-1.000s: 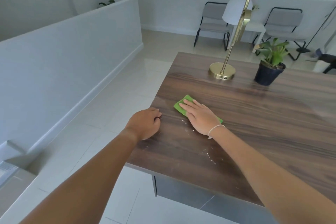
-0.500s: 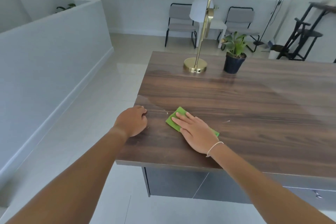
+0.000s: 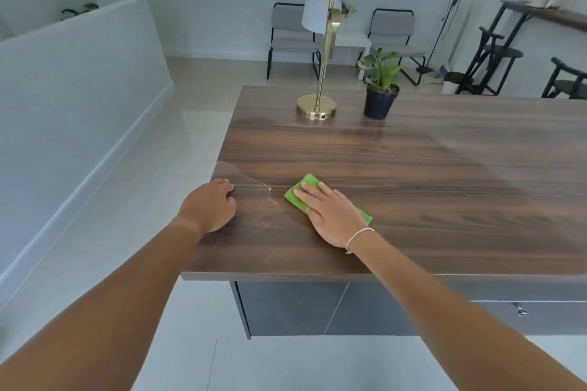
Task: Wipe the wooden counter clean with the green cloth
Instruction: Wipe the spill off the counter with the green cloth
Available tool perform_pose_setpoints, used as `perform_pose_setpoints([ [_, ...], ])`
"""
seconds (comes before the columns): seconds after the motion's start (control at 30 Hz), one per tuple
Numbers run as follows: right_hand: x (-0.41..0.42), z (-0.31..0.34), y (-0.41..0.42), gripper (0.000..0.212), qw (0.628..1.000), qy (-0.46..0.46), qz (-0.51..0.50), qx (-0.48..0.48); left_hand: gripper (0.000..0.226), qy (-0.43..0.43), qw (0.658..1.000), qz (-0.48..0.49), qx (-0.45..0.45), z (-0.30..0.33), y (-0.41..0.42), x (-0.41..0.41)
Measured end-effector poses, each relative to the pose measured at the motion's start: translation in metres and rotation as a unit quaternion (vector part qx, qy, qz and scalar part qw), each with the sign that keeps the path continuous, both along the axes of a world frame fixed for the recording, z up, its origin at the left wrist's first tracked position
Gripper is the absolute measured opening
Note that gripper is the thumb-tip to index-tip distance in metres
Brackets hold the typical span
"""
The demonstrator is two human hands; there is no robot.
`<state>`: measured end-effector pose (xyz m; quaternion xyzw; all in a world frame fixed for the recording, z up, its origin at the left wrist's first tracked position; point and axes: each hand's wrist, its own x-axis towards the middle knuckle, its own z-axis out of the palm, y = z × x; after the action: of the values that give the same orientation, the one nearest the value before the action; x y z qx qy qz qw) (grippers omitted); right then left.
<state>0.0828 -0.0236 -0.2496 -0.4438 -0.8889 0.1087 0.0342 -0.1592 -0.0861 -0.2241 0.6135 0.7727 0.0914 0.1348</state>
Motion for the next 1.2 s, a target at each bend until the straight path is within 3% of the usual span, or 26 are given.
perform_pose_setpoints([
  [0.1,0.043,0.002,-0.007,0.046,0.999,0.018,0.03,0.001,0.047,0.008,1.0,0.004,-0.018,0.003,0.0,0.003],
  [0.23,0.127,0.006,0.032,0.047,0.995,-0.027,-0.101,0.001,0.049,0.026,0.998,0.016,-0.048,0.008,-0.002,0.008],
  [0.37,0.127,0.008,0.043,0.049,0.981,-0.021,-0.193,0.007,0.051,0.029,0.998,0.027,-0.044,0.01,-0.009,0.029],
  [0.53,0.074,0.001,0.002,0.05,0.995,0.004,-0.103,-0.019,0.05,0.011,1.0,0.0,-0.027,0.016,-0.012,0.08],
  [0.6,0.072,0.005,-0.006,0.05,0.993,0.055,-0.078,-0.067,0.049,0.005,1.0,-0.016,-0.013,0.021,-0.012,0.103],
  [0.7,0.106,0.025,0.005,0.049,0.959,0.206,-0.115,-0.159,0.049,-0.001,1.0,-0.023,0.011,0.027,-0.013,0.134],
  [0.8,0.154,0.03,0.021,0.049,0.981,0.105,-0.137,-0.086,0.049,-0.015,0.999,-0.026,0.035,0.03,-0.01,0.169],
  [0.9,0.182,0.018,0.023,0.049,0.988,-0.011,-0.131,-0.076,0.051,-0.029,0.997,-0.063,0.034,0.028,-0.003,0.213],
  [1.2,0.185,0.001,0.02,0.049,0.99,-0.014,-0.133,-0.034,0.068,0.073,0.994,-0.057,-0.059,-0.004,0.018,0.276],
])
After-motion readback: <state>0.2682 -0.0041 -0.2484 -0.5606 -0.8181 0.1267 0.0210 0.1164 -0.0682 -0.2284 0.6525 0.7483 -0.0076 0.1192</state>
